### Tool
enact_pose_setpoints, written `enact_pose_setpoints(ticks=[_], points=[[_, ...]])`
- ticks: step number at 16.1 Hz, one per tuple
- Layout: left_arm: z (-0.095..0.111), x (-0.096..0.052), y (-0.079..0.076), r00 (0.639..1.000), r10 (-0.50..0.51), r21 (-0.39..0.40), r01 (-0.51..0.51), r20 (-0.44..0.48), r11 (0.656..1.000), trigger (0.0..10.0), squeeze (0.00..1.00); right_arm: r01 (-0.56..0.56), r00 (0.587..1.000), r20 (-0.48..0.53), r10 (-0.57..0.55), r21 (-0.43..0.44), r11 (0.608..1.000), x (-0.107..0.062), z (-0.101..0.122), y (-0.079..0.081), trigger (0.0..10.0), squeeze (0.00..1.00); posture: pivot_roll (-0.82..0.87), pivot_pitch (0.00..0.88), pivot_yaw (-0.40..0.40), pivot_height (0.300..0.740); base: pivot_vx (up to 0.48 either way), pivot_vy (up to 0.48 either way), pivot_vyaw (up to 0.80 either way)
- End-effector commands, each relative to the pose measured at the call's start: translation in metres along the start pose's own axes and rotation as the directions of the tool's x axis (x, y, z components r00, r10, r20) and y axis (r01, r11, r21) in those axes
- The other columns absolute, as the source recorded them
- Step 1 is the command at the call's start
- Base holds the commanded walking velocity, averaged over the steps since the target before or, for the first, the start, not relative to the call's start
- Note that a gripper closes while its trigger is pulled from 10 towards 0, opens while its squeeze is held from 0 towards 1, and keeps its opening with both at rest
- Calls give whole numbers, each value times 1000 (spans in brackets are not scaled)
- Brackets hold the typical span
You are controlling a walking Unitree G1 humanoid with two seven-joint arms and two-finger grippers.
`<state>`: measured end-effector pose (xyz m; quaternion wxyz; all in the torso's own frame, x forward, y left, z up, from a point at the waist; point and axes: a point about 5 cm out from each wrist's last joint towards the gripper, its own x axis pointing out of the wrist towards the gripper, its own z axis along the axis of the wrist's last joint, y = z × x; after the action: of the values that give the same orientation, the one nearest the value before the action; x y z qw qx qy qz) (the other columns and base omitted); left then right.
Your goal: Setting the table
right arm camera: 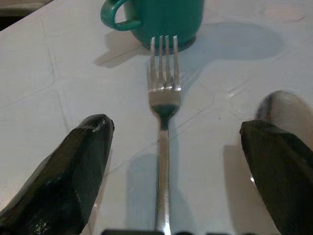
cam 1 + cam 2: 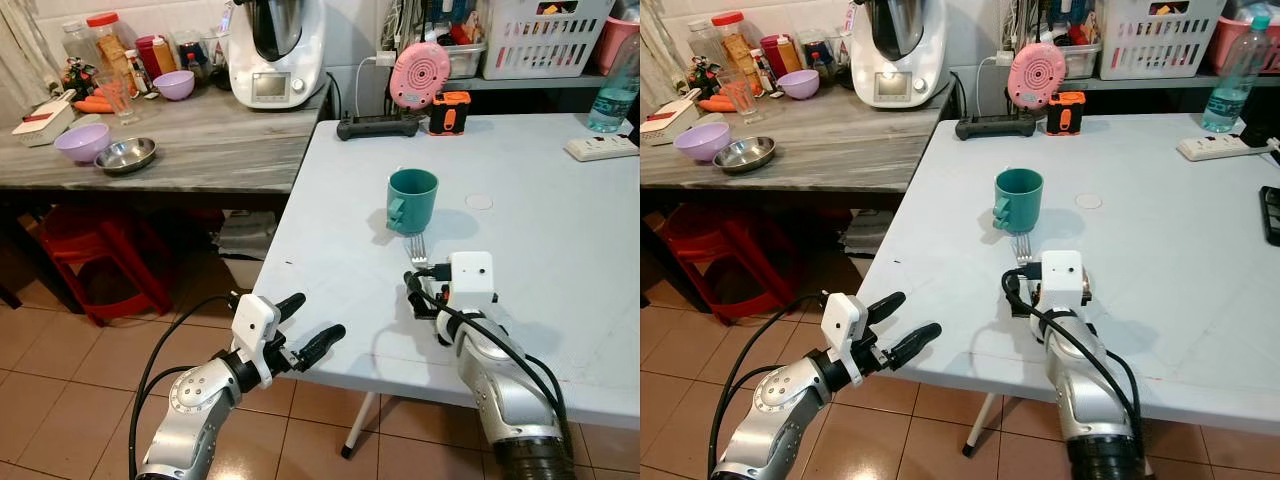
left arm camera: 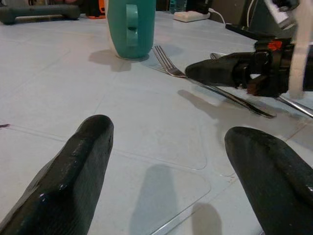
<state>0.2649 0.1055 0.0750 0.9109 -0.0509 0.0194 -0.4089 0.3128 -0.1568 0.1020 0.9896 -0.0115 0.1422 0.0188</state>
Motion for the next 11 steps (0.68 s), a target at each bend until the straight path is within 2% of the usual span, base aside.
enact_pose_setpoints(ticks=[1,5,7,8,9,11], points=[[2,-1,2,1000,-5,9,5,-7,1000,10000,0,-44,999,13,44,-5,999,5,4,8,10000,0,-161,0,118,740,0,0,0],[3,-2,3,1000,0,15,0,-10,1000,10000,0,-88,996,5,88,-34,996,13,7,16,10000,0,-143,0,112,740,0,0,0],[3,-3,2,1000,2,15,-2,-9,1000,10000,0,-101,995,-24,100,-38,994,14,1,18,10000,0,-143,0,112,740,0,0,0],[2,-3,2,1000,3,15,-3,-9,1000,10000,0,-102,994,-41,100,-42,994,15,-3,18,3725,0,-132,0,108,740,0,0,0],[2,-4,1,1000,6,13,-5,-10,1000,10000,0,-104,991,-96,98,-60,993,15,-14,17,0,0,-129,0,108,740,0,0,0],[7,-3,-1,1000,-8,6,8,9,1000,10000,0,-99,990,-106,91,-68,993,15,-17,12,0,0,-128,0,108,740,0,0,0]])
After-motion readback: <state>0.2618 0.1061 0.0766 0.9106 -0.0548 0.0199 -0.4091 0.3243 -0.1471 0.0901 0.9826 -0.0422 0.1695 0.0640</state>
